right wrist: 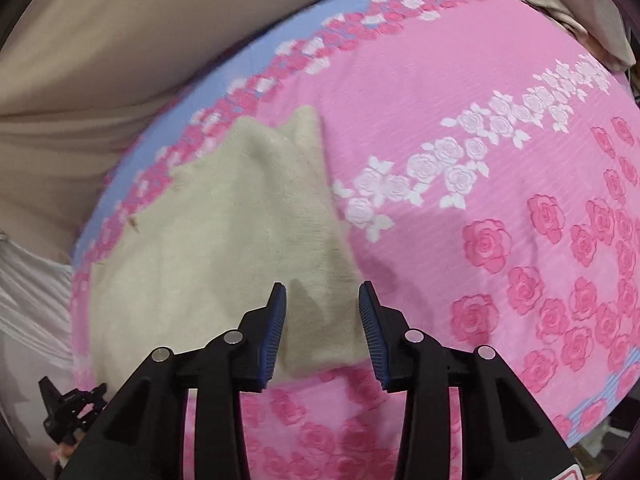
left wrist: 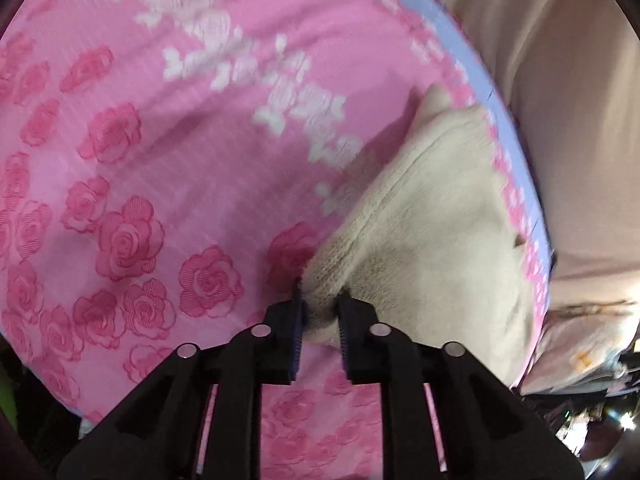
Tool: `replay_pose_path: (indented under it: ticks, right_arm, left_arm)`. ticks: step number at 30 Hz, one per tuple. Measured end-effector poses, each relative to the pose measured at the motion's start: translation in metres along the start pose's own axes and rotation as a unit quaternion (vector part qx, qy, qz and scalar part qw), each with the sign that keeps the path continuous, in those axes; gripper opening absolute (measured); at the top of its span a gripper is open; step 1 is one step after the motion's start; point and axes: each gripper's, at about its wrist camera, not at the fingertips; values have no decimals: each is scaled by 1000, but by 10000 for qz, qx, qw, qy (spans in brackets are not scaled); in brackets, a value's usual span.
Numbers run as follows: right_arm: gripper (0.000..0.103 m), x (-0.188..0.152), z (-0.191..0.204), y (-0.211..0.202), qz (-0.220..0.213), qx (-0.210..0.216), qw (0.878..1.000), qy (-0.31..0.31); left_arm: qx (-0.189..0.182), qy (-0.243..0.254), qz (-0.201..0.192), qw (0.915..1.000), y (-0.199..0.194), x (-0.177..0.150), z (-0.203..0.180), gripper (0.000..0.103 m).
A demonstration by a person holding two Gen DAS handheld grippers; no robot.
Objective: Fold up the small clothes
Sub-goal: 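Lay the folded edge down and open both grippers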
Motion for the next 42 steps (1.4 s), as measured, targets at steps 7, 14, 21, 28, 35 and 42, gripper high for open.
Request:
replay_pose_path:
  ticks: [7,14,21,28,35,42]
  right_arm:
    - [39,5,14,16,114,-863,9949,-511]
    - [62,69,66,7,-513,-575,9916,-1038]
    - [8,100,81,76,132,-585,9918,-1128]
    - [17,125,90,79,-172,-702,9918,-1053]
    - [19,88,117,19,-552,170,9929,-1041]
    - [8,49,176,104,357,-129,9810,-1905]
  left_arm:
    - [482,807,-423,9947,-23,4,-37,22]
    - [618,1942,-1039,9735,-5,46,-117,65]
    - [1142,1847,49,9761,97,91,-113,14]
    - [1113,1573,-249,9809,95,115,-114,13]
    - [893,1979,-673,9738,57,86,-147,18]
    - [1108,2448,-67,9632,138,48,-156,20]
Point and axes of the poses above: each gripper's, at about its wrist camera, not at the fingertips, and y roughly the way its jaws point, z to its left, x to its top, and after that the axes turned 11 degrees about -x, right-handed
